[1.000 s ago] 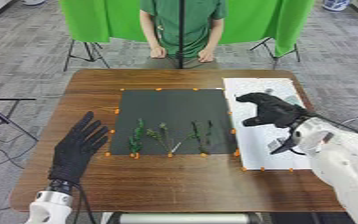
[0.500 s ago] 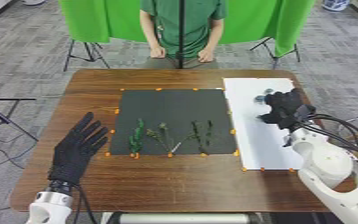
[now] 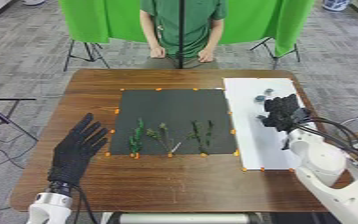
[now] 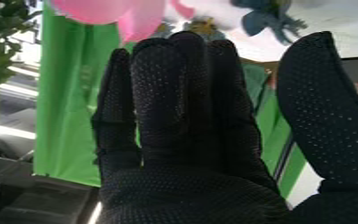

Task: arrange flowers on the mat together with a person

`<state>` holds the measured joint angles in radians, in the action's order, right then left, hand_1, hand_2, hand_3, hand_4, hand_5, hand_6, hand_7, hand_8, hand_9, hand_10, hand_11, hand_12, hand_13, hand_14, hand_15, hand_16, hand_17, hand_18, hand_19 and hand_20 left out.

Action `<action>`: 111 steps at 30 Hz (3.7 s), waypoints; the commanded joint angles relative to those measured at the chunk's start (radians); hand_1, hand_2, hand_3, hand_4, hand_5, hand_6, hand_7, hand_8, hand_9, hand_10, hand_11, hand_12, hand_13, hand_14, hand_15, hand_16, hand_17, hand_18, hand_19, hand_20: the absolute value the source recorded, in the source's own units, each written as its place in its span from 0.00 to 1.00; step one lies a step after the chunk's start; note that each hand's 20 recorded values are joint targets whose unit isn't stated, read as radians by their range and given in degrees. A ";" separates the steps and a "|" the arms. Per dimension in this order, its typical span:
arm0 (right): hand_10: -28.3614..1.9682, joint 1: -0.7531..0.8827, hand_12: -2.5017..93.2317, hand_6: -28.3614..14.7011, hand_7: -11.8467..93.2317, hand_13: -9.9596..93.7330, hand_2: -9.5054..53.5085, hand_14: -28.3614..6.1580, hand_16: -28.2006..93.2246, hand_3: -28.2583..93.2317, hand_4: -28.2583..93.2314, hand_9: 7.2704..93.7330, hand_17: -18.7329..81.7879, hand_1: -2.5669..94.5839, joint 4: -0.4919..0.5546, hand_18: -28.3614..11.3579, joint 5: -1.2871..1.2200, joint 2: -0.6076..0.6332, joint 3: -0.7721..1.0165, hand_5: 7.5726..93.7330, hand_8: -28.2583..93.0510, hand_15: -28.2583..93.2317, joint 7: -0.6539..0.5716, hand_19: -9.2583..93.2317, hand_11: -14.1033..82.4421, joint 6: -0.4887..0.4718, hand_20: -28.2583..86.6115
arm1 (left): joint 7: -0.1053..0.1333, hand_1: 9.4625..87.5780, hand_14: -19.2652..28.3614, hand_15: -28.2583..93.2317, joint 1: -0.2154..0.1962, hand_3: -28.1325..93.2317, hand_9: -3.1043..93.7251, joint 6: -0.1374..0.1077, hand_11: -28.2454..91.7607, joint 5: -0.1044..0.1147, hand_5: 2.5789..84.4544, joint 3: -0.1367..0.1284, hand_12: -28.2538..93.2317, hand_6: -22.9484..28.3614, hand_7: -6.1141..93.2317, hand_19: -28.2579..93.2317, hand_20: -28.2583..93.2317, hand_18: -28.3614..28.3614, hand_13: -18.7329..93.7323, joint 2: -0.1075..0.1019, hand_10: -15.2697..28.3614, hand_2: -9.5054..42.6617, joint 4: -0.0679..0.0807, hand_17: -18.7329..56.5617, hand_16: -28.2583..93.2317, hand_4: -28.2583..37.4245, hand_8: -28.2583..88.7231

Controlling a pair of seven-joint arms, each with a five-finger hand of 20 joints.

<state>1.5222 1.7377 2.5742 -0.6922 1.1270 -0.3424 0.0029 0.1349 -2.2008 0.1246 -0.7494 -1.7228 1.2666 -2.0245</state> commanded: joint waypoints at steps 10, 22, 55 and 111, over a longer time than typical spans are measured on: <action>0.68 -0.055 0.38 0.70 0.48 0.79 0.00 0.68 0.39 0.86 0.00 0.72 0.47 0.45 -0.027 0.30 0.068 -0.033 -0.069 0.61 0.21 0.78 0.002 0.77 0.46 -0.048 0.51 | 0.000 0.21 0.69 0.40 -0.010 0.81 0.30 -0.012 0.37 0.013 0.33 0.002 0.36 0.48 0.22 0.58 0.29 0.88 0.38 0.004 0.61 0.16 -0.001 0.13 0.25 0.02 0.16; 0.80 -0.053 0.52 0.74 0.55 0.87 0.00 0.76 0.46 0.88 0.00 0.89 0.52 0.59 -0.062 0.33 0.059 -0.021 -0.097 0.71 0.23 0.74 0.027 0.79 0.32 0.078 0.51 | -0.013 0.21 0.69 0.40 0.007 0.81 0.30 -0.011 0.37 0.010 0.34 0.000 0.36 0.48 0.22 0.58 0.29 0.88 0.38 -0.007 0.61 0.17 0.007 0.13 0.25 0.02 0.16; 0.79 -0.571 0.52 0.71 0.55 0.88 0.00 0.76 0.45 0.84 0.00 0.92 0.52 0.63 -0.226 0.35 -0.008 -0.584 -0.576 0.73 0.22 0.72 0.555 0.78 0.29 0.205 0.51 | 0.042 0.21 0.70 0.40 -0.044 0.84 0.30 -0.113 0.38 0.079 0.35 -0.107 0.35 0.49 0.25 0.58 0.29 0.88 0.37 -0.240 0.63 0.14 0.030 0.13 0.24 0.00 0.15; 0.74 -0.471 0.46 0.71 0.58 0.80 0.00 0.73 0.44 0.77 0.00 0.79 0.45 0.52 -0.321 0.30 0.238 -0.695 -0.552 0.62 0.20 0.74 0.489 0.77 0.39 0.046 0.55 | -0.004 0.18 0.76 0.49 -0.004 0.85 0.34 -0.065 0.46 0.000 0.38 -0.071 0.30 0.48 0.31 0.60 0.27 0.90 0.38 -0.263 0.66 0.09 0.014 0.12 0.18 0.00 0.10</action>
<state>1.0475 1.4028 2.8052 -1.3785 0.5612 0.1596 0.0823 0.1412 -2.2000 0.0492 -0.7443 -1.7982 0.9945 -2.0198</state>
